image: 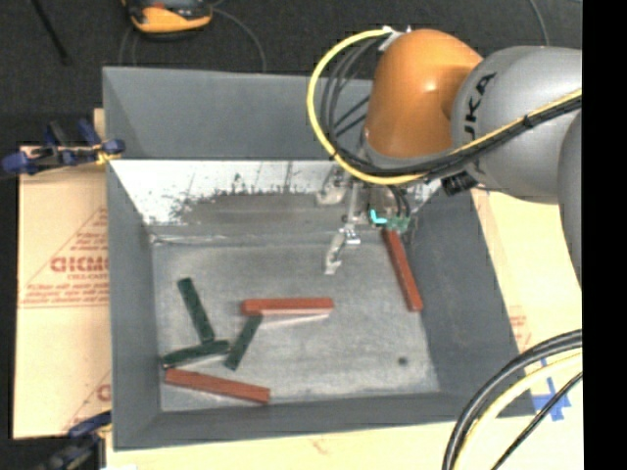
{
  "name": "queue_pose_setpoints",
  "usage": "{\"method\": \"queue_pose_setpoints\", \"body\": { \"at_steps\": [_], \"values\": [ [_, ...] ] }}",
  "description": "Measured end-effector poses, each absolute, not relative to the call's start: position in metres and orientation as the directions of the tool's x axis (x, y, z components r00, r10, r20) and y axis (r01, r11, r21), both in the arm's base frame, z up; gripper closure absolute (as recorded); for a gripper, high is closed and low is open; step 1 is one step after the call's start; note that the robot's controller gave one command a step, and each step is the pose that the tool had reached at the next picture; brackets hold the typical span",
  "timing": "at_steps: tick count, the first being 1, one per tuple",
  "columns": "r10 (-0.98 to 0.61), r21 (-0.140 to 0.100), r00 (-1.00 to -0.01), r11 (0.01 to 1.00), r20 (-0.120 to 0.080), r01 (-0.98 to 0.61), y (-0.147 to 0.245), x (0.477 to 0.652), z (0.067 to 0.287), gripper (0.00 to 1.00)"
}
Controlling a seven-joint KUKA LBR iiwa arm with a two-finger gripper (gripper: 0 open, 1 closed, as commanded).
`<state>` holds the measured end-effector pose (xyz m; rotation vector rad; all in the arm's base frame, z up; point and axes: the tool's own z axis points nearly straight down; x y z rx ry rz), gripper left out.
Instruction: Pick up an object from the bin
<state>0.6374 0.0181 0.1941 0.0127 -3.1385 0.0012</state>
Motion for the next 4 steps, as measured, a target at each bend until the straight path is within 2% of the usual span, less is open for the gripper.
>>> {"method": "queue_pose_setpoints", "body": {
  "at_steps": [1, 2, 3, 4],
  "values": [
    [-0.008, -0.001, -1.0, 1.0, -0.005, -0.008, 0.018, 0.639, 0.199, 0.0],
    [-0.024, -0.002, -1.0, 1.0, -0.01, -0.024, 0.026, 0.626, 0.146, 0.0],
    [0.041, -0.001, -0.999, 0.999, -0.005, 0.041, 0.038, 0.622, 0.108, 1.0],
    [0.041, -0.001, -0.999, 0.999, -0.004, 0.041, 0.038, 0.622, 0.108, 0.0]
  ]
}}
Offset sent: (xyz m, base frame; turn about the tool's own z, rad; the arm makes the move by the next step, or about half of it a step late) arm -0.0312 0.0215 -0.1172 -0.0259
